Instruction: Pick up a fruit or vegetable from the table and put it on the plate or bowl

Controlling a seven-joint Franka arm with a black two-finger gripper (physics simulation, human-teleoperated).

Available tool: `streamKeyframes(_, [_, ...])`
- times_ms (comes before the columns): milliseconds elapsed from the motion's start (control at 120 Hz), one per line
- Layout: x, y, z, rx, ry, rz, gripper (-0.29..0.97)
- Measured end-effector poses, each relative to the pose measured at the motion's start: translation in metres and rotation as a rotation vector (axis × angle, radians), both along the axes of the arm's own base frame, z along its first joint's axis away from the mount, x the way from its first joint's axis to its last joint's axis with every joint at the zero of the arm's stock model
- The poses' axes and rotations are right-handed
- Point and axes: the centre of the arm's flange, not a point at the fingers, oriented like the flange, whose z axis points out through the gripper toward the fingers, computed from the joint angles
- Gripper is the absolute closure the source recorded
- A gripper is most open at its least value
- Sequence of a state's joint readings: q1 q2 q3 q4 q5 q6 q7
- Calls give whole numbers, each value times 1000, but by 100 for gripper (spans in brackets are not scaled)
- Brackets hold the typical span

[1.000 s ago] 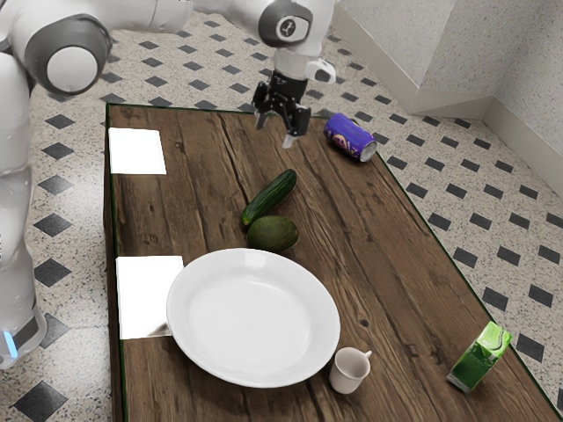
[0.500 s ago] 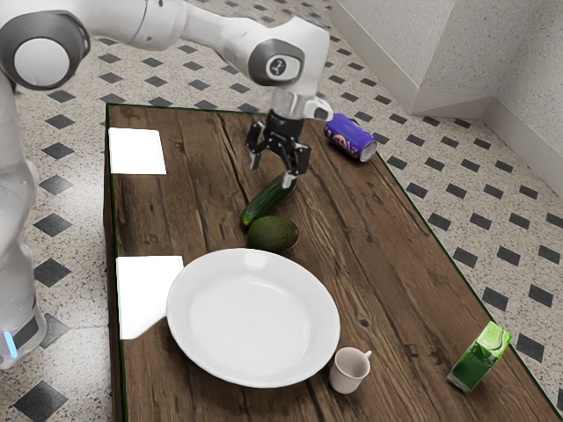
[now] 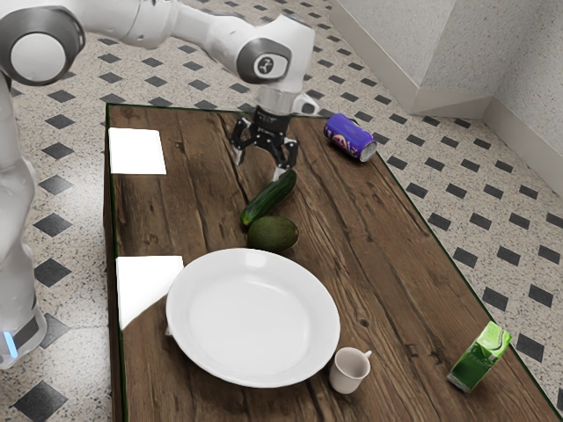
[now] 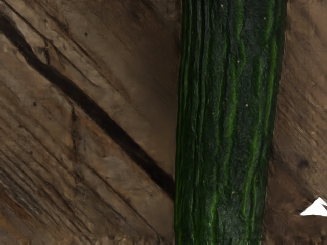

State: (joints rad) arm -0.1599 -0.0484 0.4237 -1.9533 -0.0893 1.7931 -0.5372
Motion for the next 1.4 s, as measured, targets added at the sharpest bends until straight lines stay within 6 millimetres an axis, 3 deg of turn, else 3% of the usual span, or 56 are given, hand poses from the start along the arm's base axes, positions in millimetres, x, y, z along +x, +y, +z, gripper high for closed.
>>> streamKeyframes(133, [5, -33, -6, -2, 13, -37, 0])
streamKeyframes(375, [-3, -3, -20, 1, 32, 61, 0])
streamKeyframes(550, [5, -29, -23, 26, 28, 22, 0])
streamKeyframes(708, [7, -45, -37, 31, 36, 9, 0])
streamKeyframes(1017, [8, -26, -43, 39, 29, 66, 0])
streamKeyframes(1250, [14, -3, -67, 48, 60, 128, 0])
streamKeyframes(1400, [22, -15, -74, 47, 59, 120, 25])
